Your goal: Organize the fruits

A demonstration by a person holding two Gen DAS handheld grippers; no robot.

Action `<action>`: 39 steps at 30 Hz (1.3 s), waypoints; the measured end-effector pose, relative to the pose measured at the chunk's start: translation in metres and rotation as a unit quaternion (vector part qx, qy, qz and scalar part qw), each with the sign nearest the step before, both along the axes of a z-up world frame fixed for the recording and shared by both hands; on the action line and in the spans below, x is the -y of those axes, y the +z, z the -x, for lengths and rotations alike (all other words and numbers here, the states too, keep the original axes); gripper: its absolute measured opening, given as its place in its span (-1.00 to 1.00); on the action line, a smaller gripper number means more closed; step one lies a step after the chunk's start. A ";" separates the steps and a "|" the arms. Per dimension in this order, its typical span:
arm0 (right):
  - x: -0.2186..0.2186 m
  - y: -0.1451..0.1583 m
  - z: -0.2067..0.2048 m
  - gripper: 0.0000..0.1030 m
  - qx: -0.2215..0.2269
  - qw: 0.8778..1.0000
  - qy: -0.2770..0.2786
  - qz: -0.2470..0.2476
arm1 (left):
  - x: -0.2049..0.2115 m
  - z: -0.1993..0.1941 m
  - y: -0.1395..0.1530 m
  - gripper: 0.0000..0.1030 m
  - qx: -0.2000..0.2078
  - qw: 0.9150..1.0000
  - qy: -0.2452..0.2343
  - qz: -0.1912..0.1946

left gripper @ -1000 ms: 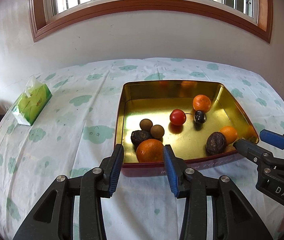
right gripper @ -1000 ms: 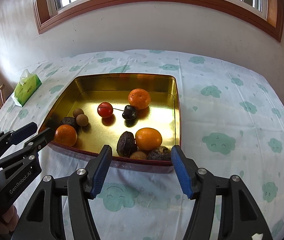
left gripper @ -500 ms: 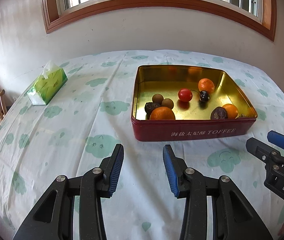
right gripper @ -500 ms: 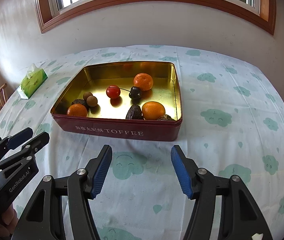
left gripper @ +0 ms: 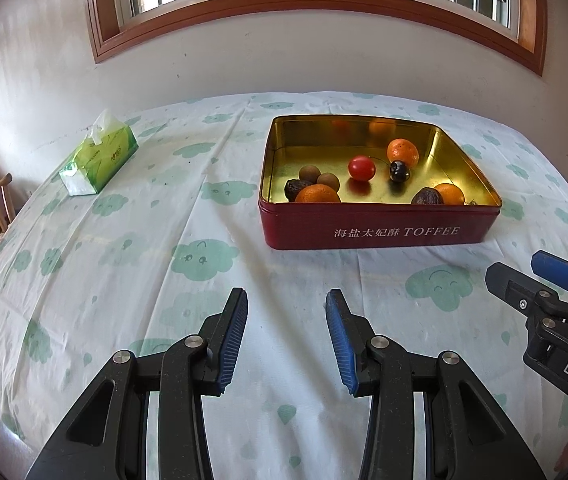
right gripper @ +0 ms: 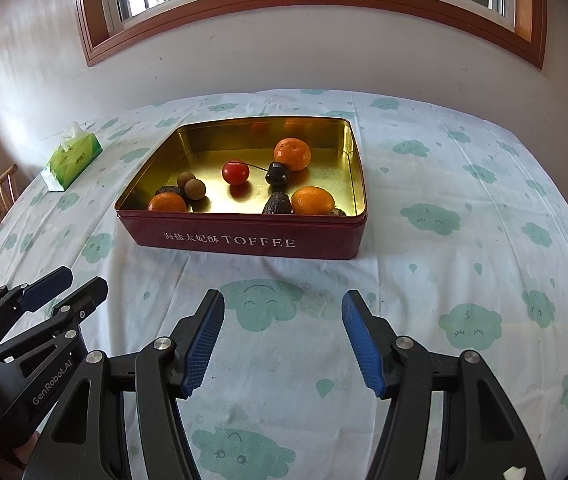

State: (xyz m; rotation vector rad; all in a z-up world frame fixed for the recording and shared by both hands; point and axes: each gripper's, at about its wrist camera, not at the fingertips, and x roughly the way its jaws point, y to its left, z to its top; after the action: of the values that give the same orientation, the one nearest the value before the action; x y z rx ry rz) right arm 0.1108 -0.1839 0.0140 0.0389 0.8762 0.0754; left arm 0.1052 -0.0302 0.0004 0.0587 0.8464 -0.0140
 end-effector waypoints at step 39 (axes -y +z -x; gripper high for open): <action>-0.006 0.008 0.023 0.14 0.012 1.000 0.000 0.001 | 0.002 0.023 0.010 -0.18 0.014 1.000 -0.005 0.007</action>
State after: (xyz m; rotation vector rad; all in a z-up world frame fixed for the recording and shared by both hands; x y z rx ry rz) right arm 0.0878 -0.1780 0.0219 0.0356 0.8527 0.0745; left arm 0.0826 -0.0320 0.0104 0.0502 0.8178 -0.0273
